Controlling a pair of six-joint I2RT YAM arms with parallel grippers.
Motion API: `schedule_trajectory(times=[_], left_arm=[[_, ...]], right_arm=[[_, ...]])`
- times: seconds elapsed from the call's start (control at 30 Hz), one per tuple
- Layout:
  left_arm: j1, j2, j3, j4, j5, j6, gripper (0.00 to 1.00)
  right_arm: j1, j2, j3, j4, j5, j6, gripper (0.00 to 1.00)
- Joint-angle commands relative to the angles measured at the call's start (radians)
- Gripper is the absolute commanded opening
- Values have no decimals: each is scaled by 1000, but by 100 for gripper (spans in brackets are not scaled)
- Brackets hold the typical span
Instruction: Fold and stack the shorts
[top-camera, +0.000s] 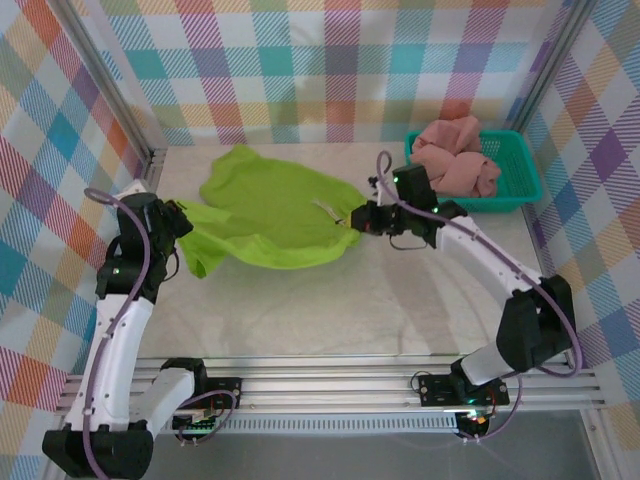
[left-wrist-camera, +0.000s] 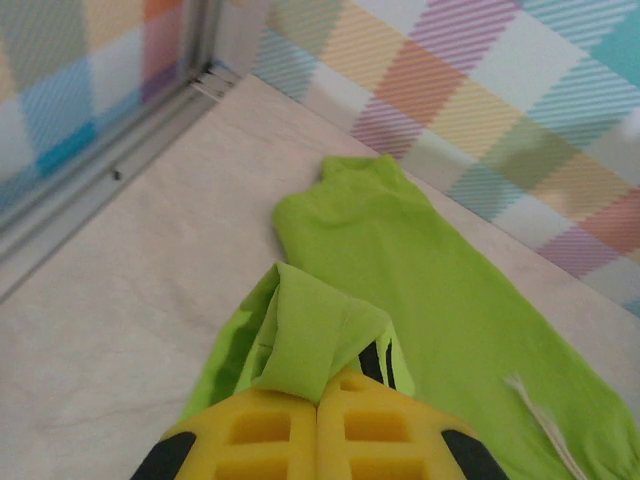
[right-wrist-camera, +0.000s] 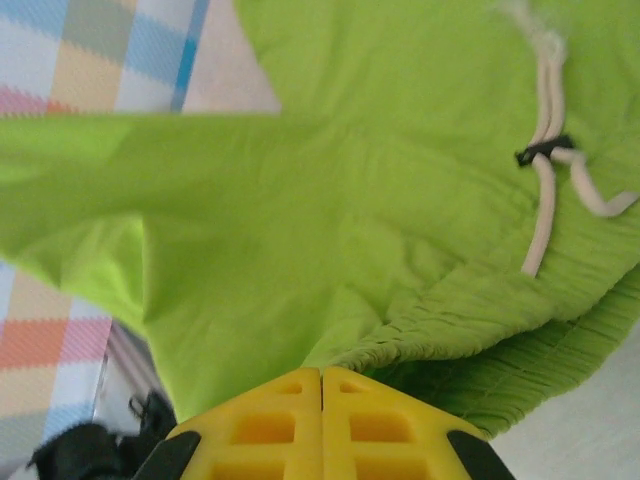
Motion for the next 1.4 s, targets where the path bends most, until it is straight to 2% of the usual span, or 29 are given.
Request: schedule_trajectory(times=[0.0, 0.1, 0.23, 0.27, 0.37, 0.43, 0.5, 0.53, 0.6, 0.63, 0.83, 1.07, 1.27, 1.37], left_arm=[[-6, -58, 31, -49, -169, -4, 0], [-6, -42, 59, -68, -224, 14, 0], [-5, 18, 102, -97, -283, 46, 0], [-5, 31, 110, -100, -291, 52, 0], [-5, 51, 107, -102, -292, 44, 0], [-5, 47, 84, -95, -284, 32, 0], [-5, 40, 61, -87, -279, 26, 0], [-5, 36, 50, -84, -281, 26, 0], [-5, 30, 37, -81, -283, 24, 0], [-5, 30, 32, -82, -282, 21, 0], [-5, 36, 11, -82, -288, 17, 0], [3, 43, -5, -65, -282, 11, 0], [10, 36, -24, -54, -275, -1, 0], [12, 34, -35, -52, -254, -13, 0]], right_arm=[[68, -105, -57, -33, 18, 31, 0], [164, -148, -99, -40, 38, 62, 0], [283, -131, -139, -88, 41, 68, 0], [314, -117, -155, -88, 17, 59, 4], [387, -69, -187, -71, -58, 37, 24], [398, -55, -193, -67, -89, 17, 34], [397, -58, -169, -86, -64, -6, 42], [395, -61, -152, -90, -50, -14, 51], [379, -54, -116, -90, 11, -3, 74], [361, -37, -94, -88, 42, 18, 78], [194, 141, -42, 23, 34, 183, 79], [170, 360, 58, 56, -28, 238, 79], [84, 500, 132, -11, 49, 227, 78], [16, 602, 246, -96, 76, 181, 78]])
